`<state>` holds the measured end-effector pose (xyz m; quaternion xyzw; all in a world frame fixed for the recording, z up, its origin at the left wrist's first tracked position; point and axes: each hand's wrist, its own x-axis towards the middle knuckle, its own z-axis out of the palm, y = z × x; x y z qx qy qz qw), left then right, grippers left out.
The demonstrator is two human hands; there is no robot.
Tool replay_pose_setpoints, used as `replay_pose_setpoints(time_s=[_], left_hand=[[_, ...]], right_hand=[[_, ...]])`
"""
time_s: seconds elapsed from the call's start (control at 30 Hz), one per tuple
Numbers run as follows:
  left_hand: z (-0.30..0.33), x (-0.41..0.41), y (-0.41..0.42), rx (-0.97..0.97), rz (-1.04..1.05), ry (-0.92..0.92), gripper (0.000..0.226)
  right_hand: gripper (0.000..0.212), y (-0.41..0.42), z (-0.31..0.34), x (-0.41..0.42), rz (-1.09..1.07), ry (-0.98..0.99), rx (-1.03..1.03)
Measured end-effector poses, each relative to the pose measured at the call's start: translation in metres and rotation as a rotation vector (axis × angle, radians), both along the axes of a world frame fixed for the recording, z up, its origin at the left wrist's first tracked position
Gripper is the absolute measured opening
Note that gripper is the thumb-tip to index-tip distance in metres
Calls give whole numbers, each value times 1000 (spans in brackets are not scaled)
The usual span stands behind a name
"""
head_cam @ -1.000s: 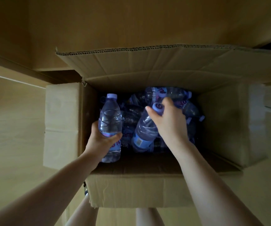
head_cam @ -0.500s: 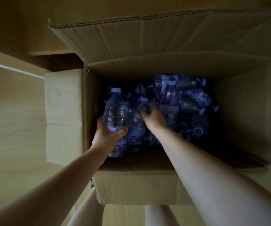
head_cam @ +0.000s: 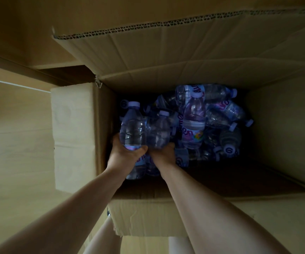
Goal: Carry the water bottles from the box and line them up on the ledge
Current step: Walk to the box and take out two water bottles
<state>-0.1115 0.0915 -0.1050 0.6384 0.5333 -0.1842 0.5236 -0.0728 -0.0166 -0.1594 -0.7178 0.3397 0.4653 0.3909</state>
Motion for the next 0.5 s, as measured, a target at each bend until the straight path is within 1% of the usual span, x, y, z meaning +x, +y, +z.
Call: replay_pose_setpoints(time_s=[0.2,0.3,0.4,0.5], left_hand=[[11,3,2,-6,-45,-6,63],[23,6,2,-27,-120,-35,65],[41,9,1,-12,-211,-48,61],[72,11,2,52,-242,-85,69]], right_hand=[[55,-19,21,17,-27,-221,23],[52,-30,43,29,78,-298,15],[50,-32,73,35,148,-356,-17],[52,-25,117,39,180,-429,-73]])
